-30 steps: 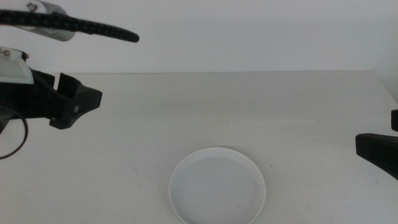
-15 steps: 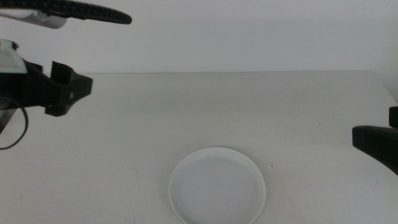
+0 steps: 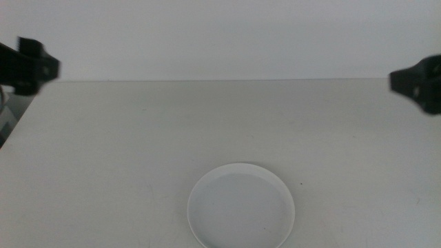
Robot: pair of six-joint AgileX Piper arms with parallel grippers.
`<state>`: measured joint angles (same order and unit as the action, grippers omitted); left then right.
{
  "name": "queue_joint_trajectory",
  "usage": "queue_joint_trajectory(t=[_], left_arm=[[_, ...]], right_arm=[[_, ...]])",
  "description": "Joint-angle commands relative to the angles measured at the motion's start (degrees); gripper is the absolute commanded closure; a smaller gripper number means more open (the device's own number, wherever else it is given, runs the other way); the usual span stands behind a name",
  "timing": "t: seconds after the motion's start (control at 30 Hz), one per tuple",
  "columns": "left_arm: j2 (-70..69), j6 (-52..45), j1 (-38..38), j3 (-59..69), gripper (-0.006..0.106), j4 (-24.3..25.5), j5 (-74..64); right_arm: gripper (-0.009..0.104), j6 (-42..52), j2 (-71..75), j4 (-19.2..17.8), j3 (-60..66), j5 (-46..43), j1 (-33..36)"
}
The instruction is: Stack the three bowls on top of each other.
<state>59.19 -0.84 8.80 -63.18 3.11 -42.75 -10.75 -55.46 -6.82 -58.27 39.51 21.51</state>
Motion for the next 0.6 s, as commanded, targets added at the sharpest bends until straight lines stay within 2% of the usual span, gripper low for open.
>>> queue_joint_trajectory(t=[0.0, 0.07, 0.2, 0.3, 0.4, 0.57], left_arm=[[0.4, -1.1, -3.6, -3.8, 0.012, -0.8, 1.1], [0.3, -3.5, -6.1, -4.1, 0.013, -4.2, 0.3], [-2.3, -6.9, -8.4, -3.0, 0.015, -12.1, -0.7], [-6.6, -10.0, -8.4, 1.8, 0.015, -15.4, 0.6], [-12.2, -11.3, -8.4, 8.7, 0.015, -16.2, 4.8], [-21.8, -14.2, -8.1, 21.8, 0.015, -17.2, 14.7]], right_arm=[[0.039, 2.4, -0.6, -0.8, -3.4, -2.7, -5.7], [0.040, 6.0, -0.7, 2.9, -3.5, -2.0, -11.1], [0.040, 20.1, 0.7, 16.4, -2.6, 1.4, -21.0], [0.040, 25.9, 4.9, 25.0, 1.5, -1.0, -23.7], [0.040, 29.9, 11.0, 27.9, 8.8, -5.3, -23.6], [0.040, 31.1, 22.1, 27.8, 20.7, -14.0, -23.5]])
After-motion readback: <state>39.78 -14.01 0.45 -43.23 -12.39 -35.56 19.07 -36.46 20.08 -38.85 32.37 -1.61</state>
